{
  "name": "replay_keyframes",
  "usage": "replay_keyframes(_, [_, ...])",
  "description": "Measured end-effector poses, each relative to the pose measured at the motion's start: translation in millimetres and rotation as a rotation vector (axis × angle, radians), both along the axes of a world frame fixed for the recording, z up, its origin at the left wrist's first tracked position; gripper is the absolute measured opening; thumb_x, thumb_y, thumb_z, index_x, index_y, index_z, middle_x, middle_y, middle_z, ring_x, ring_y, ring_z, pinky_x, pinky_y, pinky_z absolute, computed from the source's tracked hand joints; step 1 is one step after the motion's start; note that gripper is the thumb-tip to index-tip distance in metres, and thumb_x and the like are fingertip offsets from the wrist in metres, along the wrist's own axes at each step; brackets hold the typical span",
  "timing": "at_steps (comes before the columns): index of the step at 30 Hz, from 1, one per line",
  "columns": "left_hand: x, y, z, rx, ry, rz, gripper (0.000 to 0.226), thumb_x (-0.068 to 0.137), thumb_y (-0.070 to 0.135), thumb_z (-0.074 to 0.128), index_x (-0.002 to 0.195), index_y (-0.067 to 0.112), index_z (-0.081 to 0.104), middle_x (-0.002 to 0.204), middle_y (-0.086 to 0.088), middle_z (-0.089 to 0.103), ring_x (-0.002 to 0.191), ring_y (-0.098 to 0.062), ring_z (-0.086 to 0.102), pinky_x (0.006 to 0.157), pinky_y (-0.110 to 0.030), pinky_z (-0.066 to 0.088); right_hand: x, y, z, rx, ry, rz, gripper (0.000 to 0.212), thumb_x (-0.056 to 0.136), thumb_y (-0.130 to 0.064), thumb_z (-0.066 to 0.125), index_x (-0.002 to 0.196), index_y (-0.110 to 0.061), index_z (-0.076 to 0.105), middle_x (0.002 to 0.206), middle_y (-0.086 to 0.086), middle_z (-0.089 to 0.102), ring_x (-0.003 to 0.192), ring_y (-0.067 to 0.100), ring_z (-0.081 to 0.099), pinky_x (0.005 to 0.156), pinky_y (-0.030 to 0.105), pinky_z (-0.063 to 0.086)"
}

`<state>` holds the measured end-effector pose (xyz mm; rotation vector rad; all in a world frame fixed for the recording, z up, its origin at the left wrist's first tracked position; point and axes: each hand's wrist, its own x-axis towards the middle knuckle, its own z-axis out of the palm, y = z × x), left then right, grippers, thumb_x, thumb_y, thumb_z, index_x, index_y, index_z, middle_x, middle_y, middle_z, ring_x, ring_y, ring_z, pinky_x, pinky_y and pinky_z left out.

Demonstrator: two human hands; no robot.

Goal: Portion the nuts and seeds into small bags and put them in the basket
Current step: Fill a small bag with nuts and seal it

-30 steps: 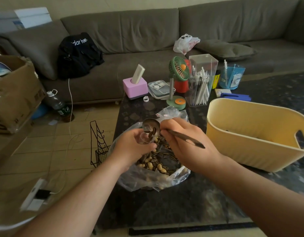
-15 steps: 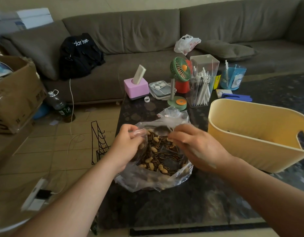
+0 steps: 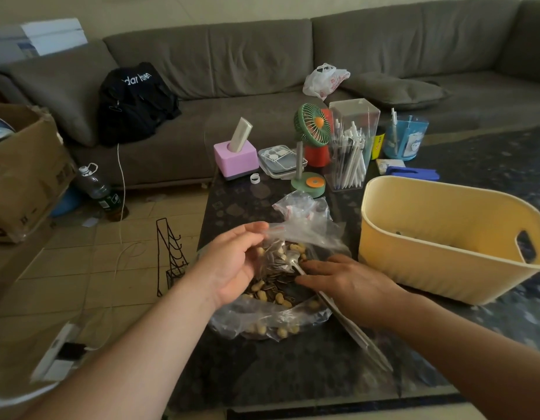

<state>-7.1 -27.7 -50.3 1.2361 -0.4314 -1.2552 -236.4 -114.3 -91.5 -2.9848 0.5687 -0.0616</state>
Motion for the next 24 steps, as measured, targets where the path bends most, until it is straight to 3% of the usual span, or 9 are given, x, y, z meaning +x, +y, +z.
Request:
replay_keyframes(2, [-3.3, -0.4, 0.0, -0.015, 0.021, -0.007, 0.025, 0.105, -0.003, 0.054, 0.103, 0.012, 0.075, 0.09, -0.009, 0.077, 0.076, -0.015, 0.07, 0.072, -0.031, 0.06, 5.7, 0.2, 2.5, 0.018, -0.203, -0.073, 0.049, 0.101, -0.014, 0.059, 0.146, -0.034, 0.058, 0.148, -0.005, 0.06, 0.124, 0.021, 0.06, 0.101, 0.041, 0.055])
replay_keyframes(3, [-4.5, -0.3, 0.4, -0.021, 0.029, -0.013, 0.025, 0.103, -0.002, 0.057, 0.102, 0.014, 0.076, 0.088, -0.007, 0.077, 0.078, -0.016, 0.069, 0.074, -0.032, 0.059, 9.2, 1.3, 6.7, 0.074, -0.338, -0.156, 0.041, 0.102, -0.018, 0.061, 0.141, -0.03, 0.063, 0.136, -0.005, 0.067, 0.118, 0.016, 0.064, 0.099, 0.039, 0.056])
replay_keyframes(5, [-5.0, 0.2, 0.3, -0.031, 0.047, -0.019, 0.023, 0.1, 0.001, 0.064, 0.101, 0.017, 0.079, 0.092, -0.006, 0.078, 0.092, -0.022, 0.065, 0.083, -0.037, 0.057, 19.3, 8.2, 22.9, 0.341, -0.534, -0.358, 0.038, 0.101, -0.034, 0.065, 0.139, -0.032, 0.063, 0.118, -0.012, 0.07, 0.103, 0.002, 0.066, 0.092, 0.029, 0.058])
replay_keyframes(8, [-7.7, 0.8, 1.2, -0.062, 0.054, -0.024, 0.02, 0.091, 0.006, 0.071, 0.105, 0.018, 0.077, 0.098, -0.008, 0.079, 0.096, -0.024, 0.068, 0.08, -0.034, 0.06, 39.3, 18.7, 40.5, 0.809, -0.565, -0.467, 0.05, 0.091, -0.049, 0.076, 0.135, -0.036, 0.058, 0.11, -0.015, 0.069, 0.096, 0.003, 0.07, 0.085, 0.026, 0.061])
replay_keyframes(12, [-12.4, 5.7, 5.0, -0.152, 0.037, -0.076, 0.032, 0.086, 0.021, 0.069, 0.116, 0.013, 0.072, 0.1, -0.006, 0.077, 0.092, -0.02, 0.071, 0.077, -0.03, 0.062, 53.0, 23.9, 47.5, 1.051, -0.714, -0.516, 0.012, 0.09, -0.025, 0.083, 0.094, -0.025, 0.071, 0.076, -0.013, 0.071, 0.072, 0.001, 0.068, 0.066, 0.016, 0.053])
replay_keyframes(14, [-12.8, 9.2, 4.8, -0.16, -0.007, -0.127, 0.037, 0.085, 0.022, 0.069, 0.12, 0.01, 0.072, 0.106, -0.008, 0.078, 0.096, -0.019, 0.074, 0.084, -0.029, 0.062, 54.3, 23.1, 50.1, 1.197, -0.791, -0.496, 0.011, 0.092, -0.016, 0.08, 0.086, -0.019, 0.072, 0.065, -0.011, 0.067, 0.061, 0.002, 0.064, 0.06, 0.015, 0.05])
replay_keyframes(18, [-11.5, 12.9, 0.3, -0.136, -0.069, -0.189, 0.038, 0.083, 0.017, 0.075, 0.119, 0.006, 0.074, 0.115, -0.011, 0.078, 0.109, -0.023, 0.072, 0.108, -0.04, 0.052, 53.8, 20.6, 54.0, 1.338, -0.8, -0.498, 0.016, 0.088, -0.01, 0.082, 0.099, -0.004, 0.071, 0.076, 0.001, 0.064, 0.063, 0.005, 0.063, 0.061, 0.019, 0.051])
replay_keyframes(21, [-10.5, 12.5, 0.1, -0.151, -0.071, -0.161, 0.036, 0.081, 0.016, 0.076, 0.116, 0.009, 0.075, 0.115, -0.01, 0.077, 0.106, -0.021, 0.072, 0.103, -0.039, 0.053, 50.0, 17.4, 56.6, 1.466, -0.78, -0.446, 0.013, 0.087, -0.003, 0.079, 0.096, -0.003, 0.07, 0.089, 0.012, 0.066, 0.084, 0.023, 0.064, 0.078, 0.032, 0.053])
replay_keyframes(24, [-14.0, 12.0, 2.4, -0.171, -0.07, -0.154, 0.037, 0.078, 0.011, 0.076, 0.115, 0.01, 0.074, 0.114, -0.009, 0.078, 0.104, -0.018, 0.075, 0.089, -0.03, 0.059, 48.2, 17.6, 59.5, 1.507, -0.79, -0.426, 0.024, 0.078, -0.02, 0.08, 0.093, -0.003, 0.071, 0.093, 0.011, 0.071, 0.09, 0.021, 0.069, 0.081, 0.03, 0.057])
